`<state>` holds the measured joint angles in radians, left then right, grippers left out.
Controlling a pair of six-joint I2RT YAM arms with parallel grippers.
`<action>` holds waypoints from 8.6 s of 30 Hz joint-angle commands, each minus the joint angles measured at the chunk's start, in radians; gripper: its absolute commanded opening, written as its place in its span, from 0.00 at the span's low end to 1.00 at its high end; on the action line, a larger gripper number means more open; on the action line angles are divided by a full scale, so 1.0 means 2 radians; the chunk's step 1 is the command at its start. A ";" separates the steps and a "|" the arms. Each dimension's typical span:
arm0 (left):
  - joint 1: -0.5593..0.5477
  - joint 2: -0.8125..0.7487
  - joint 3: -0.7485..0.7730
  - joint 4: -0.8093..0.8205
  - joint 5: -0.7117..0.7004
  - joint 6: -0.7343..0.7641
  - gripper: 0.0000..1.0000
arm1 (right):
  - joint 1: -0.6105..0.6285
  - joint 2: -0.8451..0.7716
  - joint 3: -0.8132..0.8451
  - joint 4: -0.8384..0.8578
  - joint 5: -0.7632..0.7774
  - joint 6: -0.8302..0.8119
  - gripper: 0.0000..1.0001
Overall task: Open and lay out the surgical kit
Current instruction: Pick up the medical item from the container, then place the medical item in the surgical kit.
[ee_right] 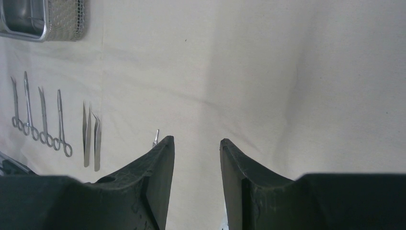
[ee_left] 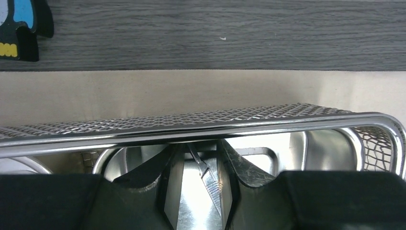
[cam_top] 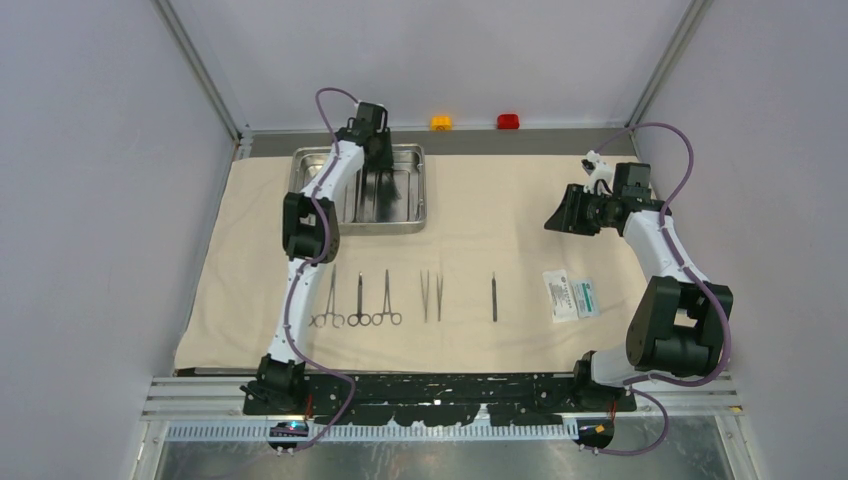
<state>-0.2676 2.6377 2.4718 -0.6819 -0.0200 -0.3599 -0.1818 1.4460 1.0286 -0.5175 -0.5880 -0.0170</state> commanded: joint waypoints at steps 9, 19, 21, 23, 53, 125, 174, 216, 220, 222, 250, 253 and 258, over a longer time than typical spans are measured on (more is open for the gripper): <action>0.001 0.029 0.033 0.028 0.032 -0.006 0.25 | -0.007 -0.015 0.014 0.003 0.005 -0.005 0.46; -0.009 0.030 0.024 0.005 0.014 -0.005 0.18 | -0.006 -0.008 0.016 0.003 0.004 -0.005 0.46; -0.011 0.032 0.022 0.003 0.014 -0.005 0.16 | -0.007 -0.007 0.016 0.003 0.004 -0.005 0.45; -0.012 0.032 0.021 0.005 0.014 -0.003 0.15 | -0.007 -0.008 0.016 0.003 0.003 -0.005 0.46; -0.012 0.020 0.000 0.001 0.001 0.005 0.24 | -0.007 -0.008 0.016 0.003 -0.001 -0.005 0.46; -0.045 -0.137 -0.019 -0.036 -0.022 0.007 0.00 | -0.007 -0.019 0.017 0.004 -0.012 -0.001 0.45; -0.407 -0.144 -0.156 -0.108 -0.133 -0.370 0.00 | -0.073 -0.117 -0.033 0.065 -0.028 0.031 0.45; -0.405 -0.102 -0.132 -0.106 -0.184 -0.365 0.00 | -0.074 -0.109 -0.036 0.065 -0.033 0.031 0.45; -0.405 -0.102 -0.138 -0.107 -0.190 -0.364 0.00 | -0.074 -0.109 -0.037 0.065 -0.033 0.031 0.45; -0.405 -0.102 -0.141 -0.107 -0.194 -0.364 0.00 | -0.074 -0.109 -0.037 0.065 -0.033 0.031 0.45; -0.406 -0.094 -0.161 -0.100 -0.198 -0.368 0.02 | -0.074 -0.107 -0.037 0.065 -0.034 0.030 0.45; -0.407 -0.093 -0.160 -0.098 -0.195 -0.368 0.03 | -0.074 -0.106 -0.038 0.065 -0.034 0.030 0.45; -0.408 -0.092 -0.157 -0.096 -0.198 -0.366 0.03 | -0.074 -0.105 -0.038 0.065 -0.035 0.030 0.45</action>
<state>-1.0817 2.4458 2.1532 -0.8913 -0.3901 -1.0920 -0.3248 1.2369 0.9550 -0.4252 -0.6418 0.0410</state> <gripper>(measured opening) 0.033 0.451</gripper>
